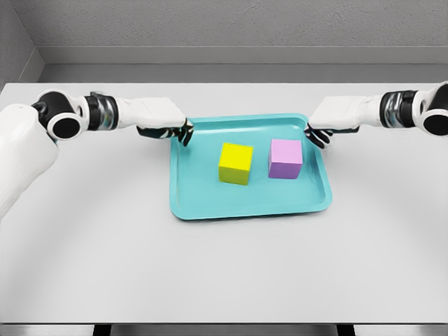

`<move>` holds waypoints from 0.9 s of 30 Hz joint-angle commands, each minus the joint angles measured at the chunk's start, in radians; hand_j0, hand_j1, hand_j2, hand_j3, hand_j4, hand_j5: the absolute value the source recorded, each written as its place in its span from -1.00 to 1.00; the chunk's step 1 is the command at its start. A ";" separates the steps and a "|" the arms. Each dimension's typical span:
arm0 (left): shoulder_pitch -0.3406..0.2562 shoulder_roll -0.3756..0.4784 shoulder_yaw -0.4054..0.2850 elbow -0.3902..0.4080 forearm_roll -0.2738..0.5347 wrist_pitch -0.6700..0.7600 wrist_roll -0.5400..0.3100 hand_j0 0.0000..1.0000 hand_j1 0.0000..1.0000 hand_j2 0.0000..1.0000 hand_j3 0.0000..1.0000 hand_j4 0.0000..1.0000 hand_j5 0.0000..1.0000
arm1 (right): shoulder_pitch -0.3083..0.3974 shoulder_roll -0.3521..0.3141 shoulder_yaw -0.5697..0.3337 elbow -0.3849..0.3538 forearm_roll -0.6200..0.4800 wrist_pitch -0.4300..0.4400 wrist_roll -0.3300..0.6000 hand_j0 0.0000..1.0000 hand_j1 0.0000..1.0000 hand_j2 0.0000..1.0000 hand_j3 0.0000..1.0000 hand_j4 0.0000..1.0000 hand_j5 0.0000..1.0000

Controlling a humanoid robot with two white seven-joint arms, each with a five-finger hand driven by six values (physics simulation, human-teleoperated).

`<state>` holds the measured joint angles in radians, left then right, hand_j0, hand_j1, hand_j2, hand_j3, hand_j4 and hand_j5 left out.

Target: Push two cubes

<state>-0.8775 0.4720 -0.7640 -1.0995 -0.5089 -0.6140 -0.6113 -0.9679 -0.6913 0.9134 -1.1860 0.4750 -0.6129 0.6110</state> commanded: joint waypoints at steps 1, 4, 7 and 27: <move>0.009 0.054 0.000 -0.077 0.070 0.003 0.000 -0.18 -0.18 -0.18 -0.18 -0.18 -0.18 | 0.000 0.036 -0.001 0.039 -0.003 0.002 0.000 -0.65 -0.65 -0.65 -0.65 -0.65 -0.65; 0.018 0.056 -0.008 -0.102 0.070 0.003 0.000 -0.18 -0.18 -0.18 -0.18 -0.18 -0.18 | -0.021 0.068 -0.001 0.086 0.001 0.002 0.000 -0.64 -0.64 -0.64 -0.64 -0.64 -0.64; 0.018 0.056 -0.008 -0.102 0.070 0.003 0.000 -0.18 -0.18 -0.18 -0.18 -0.18 -0.18 | -0.028 0.092 -0.001 0.111 0.039 0.002 0.000 -0.64 -0.64 -0.64 -0.64 -0.64 -0.64; 0.043 0.076 -0.135 -0.281 0.087 0.003 0.000 -0.18 -0.18 -0.18 -0.18 -0.18 -0.18 | -0.037 0.159 0.035 0.177 0.106 0.002 0.000 -0.64 -0.64 -0.64 -0.64 -0.64 -0.64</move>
<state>-0.8345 0.5435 -0.8914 -1.3685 -0.4280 -0.6134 -0.6112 -1.0048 -0.5374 0.9400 -1.0065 0.5843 -0.6131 0.6110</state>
